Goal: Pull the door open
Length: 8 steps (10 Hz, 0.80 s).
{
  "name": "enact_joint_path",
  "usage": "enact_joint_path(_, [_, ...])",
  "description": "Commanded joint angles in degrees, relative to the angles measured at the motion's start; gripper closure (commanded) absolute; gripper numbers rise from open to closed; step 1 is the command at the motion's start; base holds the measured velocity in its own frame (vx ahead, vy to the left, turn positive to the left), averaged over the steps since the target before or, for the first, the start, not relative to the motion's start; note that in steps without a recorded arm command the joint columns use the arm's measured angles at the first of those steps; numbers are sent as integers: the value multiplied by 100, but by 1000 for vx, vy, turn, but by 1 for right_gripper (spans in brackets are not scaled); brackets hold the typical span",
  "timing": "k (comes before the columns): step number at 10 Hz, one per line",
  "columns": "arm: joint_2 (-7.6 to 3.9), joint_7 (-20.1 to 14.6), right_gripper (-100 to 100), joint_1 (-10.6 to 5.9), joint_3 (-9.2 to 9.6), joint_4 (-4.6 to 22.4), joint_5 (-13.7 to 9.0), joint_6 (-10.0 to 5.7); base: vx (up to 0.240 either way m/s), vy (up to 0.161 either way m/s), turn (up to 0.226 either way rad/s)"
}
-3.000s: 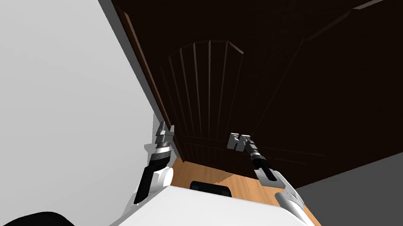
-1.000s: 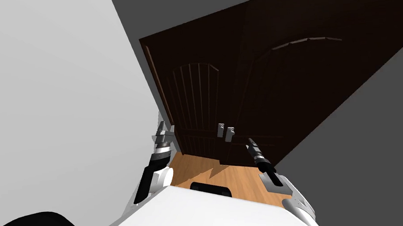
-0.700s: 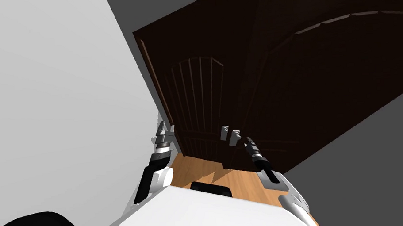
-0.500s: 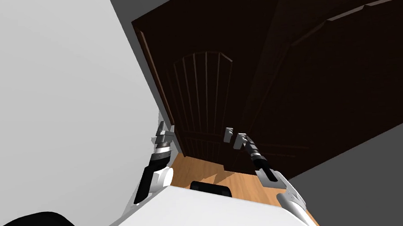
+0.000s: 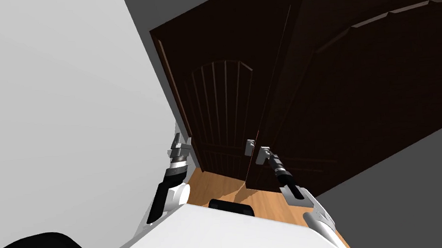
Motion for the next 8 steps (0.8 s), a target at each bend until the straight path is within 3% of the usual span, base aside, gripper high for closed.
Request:
enact_joint_path(1, [-17, -1, 100, 3, -25, -1, -5, 4, -5, 4, -8])
enact_joint_path(4, [-150, -118, 100, 160, 20, -16, 2, -41, -154, -68, 27])
enact_joint_path(7, [-310, -314, 100, 279, 193, -109, 30, -148, -201, -102, 96])
enact_joint_path(8, [-314, -354, -100, 286, 237, -165, 58, -168, -229, -71, 86])
